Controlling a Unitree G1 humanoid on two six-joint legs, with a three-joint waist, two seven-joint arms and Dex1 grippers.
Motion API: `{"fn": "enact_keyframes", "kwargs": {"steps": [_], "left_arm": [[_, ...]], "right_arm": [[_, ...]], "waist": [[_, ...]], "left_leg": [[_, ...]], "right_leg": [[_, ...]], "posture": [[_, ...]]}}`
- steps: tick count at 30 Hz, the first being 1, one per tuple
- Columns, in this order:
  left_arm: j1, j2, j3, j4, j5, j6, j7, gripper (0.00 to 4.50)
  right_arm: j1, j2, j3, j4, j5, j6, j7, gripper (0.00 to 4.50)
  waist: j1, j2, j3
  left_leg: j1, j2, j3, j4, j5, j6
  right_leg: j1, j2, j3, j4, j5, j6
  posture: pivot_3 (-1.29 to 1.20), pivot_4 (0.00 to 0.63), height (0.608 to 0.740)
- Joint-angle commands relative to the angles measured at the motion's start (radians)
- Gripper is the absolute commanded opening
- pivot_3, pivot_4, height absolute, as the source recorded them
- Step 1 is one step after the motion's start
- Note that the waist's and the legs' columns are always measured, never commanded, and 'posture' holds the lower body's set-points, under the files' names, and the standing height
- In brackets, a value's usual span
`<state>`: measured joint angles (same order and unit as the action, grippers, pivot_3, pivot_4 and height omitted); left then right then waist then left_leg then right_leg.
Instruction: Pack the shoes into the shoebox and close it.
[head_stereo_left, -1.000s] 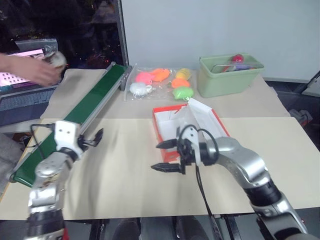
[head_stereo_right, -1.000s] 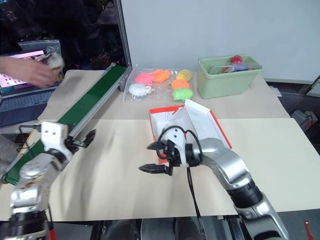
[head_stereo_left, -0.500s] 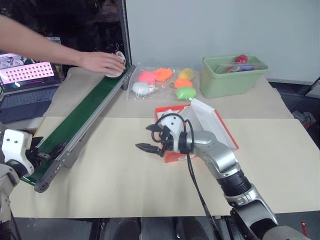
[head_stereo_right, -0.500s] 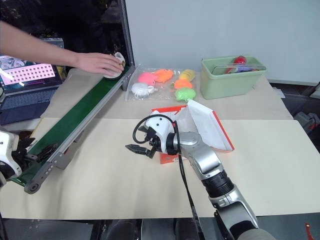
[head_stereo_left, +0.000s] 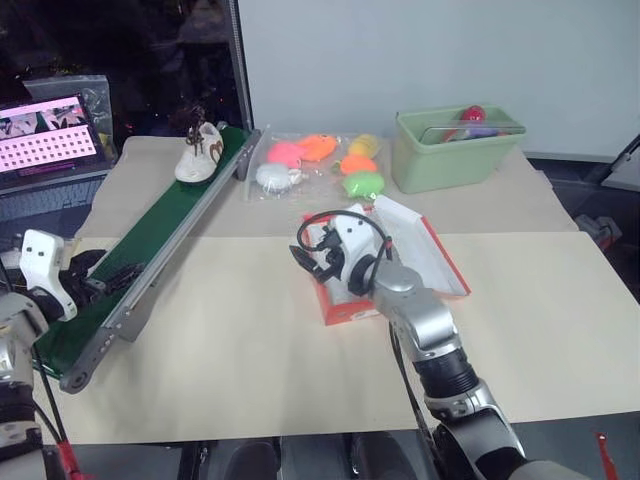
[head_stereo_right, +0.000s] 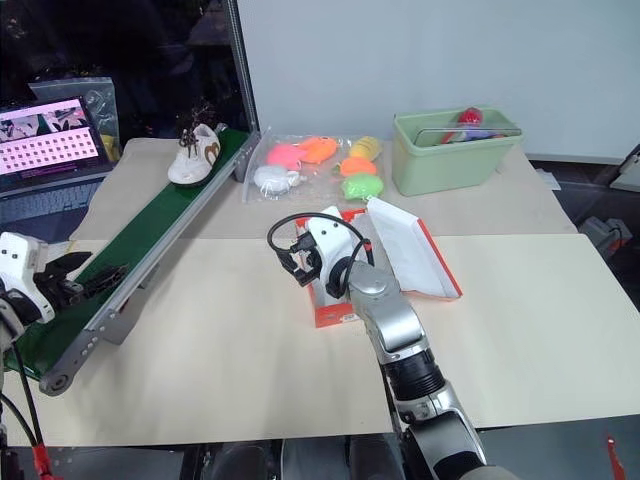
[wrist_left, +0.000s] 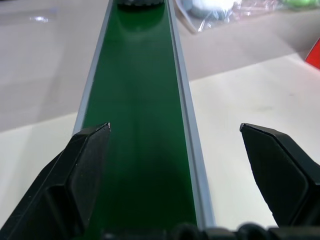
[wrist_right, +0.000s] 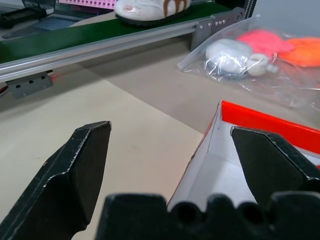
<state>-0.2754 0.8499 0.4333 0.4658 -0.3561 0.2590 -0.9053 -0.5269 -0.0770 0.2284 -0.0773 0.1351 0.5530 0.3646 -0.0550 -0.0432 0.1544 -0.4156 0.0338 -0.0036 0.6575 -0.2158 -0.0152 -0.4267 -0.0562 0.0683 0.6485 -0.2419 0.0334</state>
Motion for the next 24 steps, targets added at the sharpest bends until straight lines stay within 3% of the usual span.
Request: {"fn": "enact_keyframes", "kwargs": {"steps": [1, 8, 24], "left_arm": [[0.017, 0.006, 0.035, -0.024, -0.007, -0.031, 0.029, 4.46], [0.053, 0.021, 0.060, -0.028, -0.021, -0.032, 0.044, 4.46], [0.029, 0.052, 0.081, 0.007, -0.025, -0.032, 0.032, 4.46]], "right_arm": [[0.053, -0.053, -0.010, -0.107, 0.039, -0.005, 0.074, 4.50], [0.086, -0.139, 0.058, -0.188, 0.092, -0.007, 0.236, 4.50], [0.071, -0.178, 0.113, -0.166, 0.020, -0.083, 0.265, 4.50]], "waist": [[0.001, 0.000, 0.000], [0.003, 0.000, 0.000], [0.010, 0.000, 0.000]], "left_leg": [[0.000, 0.000, 0.000, 0.000, 0.000, 0.000], [0.001, 0.000, 0.000, 0.000, 0.000, 0.000], [0.001, 0.000, 0.000, 0.001, 0.000, 0.000]], "right_leg": [[0.000, 0.000, 0.000, 0.000, 0.000, 0.000], [0.001, 0.000, 0.000, 0.000, 0.000, 0.000], [0.001, 0.000, 0.000, 0.000, 0.000, 0.000]], "posture": [[0.00, 0.150, 0.729], [0.00, 0.150, 0.729], [0.00, 0.150, 0.729]]}}
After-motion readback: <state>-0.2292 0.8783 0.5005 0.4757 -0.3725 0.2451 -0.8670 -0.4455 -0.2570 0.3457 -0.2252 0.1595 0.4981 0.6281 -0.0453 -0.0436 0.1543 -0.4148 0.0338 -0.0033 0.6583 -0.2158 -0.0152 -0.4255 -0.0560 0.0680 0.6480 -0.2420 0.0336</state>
